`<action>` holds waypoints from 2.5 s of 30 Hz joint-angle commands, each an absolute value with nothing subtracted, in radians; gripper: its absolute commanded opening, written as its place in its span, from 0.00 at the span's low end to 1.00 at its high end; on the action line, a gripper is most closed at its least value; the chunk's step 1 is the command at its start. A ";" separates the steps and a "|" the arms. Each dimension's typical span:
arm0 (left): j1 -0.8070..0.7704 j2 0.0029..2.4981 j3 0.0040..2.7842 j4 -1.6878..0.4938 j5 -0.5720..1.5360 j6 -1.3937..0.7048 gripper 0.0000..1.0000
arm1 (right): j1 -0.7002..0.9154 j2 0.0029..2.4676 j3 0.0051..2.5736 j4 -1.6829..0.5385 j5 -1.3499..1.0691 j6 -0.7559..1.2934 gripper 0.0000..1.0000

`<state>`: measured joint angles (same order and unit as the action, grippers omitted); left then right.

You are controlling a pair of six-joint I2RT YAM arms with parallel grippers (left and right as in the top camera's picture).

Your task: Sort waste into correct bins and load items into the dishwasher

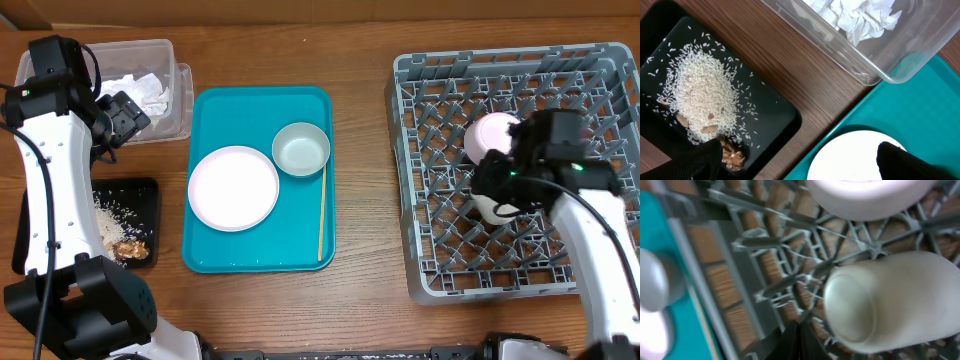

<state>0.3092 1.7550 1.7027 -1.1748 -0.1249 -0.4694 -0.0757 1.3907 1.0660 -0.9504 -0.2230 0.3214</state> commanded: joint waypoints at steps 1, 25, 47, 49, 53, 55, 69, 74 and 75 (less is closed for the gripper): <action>0.307 1.745 1.718 -1.174 -0.138 -0.479 1.00 | -0.065 1.443 1.076 -0.950 -0.065 0.406 0.04; 0.307 1.745 1.718 -1.174 -0.138 -0.479 1.00 | -0.066 1.441 1.225 -1.124 0.175 0.502 0.04; 0.307 1.745 1.718 -1.174 -0.138 -0.479 1.00 | -0.066 1.488 1.192 -1.087 0.031 0.394 0.04; 0.307 1.745 1.718 -1.174 -0.138 -0.479 1.00 | -0.066 1.483 1.205 -1.092 0.035 0.397 0.04; 0.307 1.745 1.718 -1.174 -0.138 -0.479 1.00 | -0.066 1.478 1.244 -1.125 0.061 0.397 0.04; 0.307 1.745 1.718 -1.174 -0.138 -0.479 1.00 | -0.066 1.477 1.259 -1.143 0.081 0.402 0.04; 0.307 1.745 1.718 -1.174 -0.138 -0.479 1.00 | -0.061 1.477 1.273 -1.150 -0.096 0.305 0.04; 0.307 1.745 1.718 -1.174 -0.138 -0.479 1.00 | -0.061 1.515 1.256 -1.146 -0.084 0.306 0.04; 0.307 1.745 1.718 -1.174 -0.138 -0.479 1.00 | -0.061 1.526 1.256 -1.151 -0.065 0.310 0.04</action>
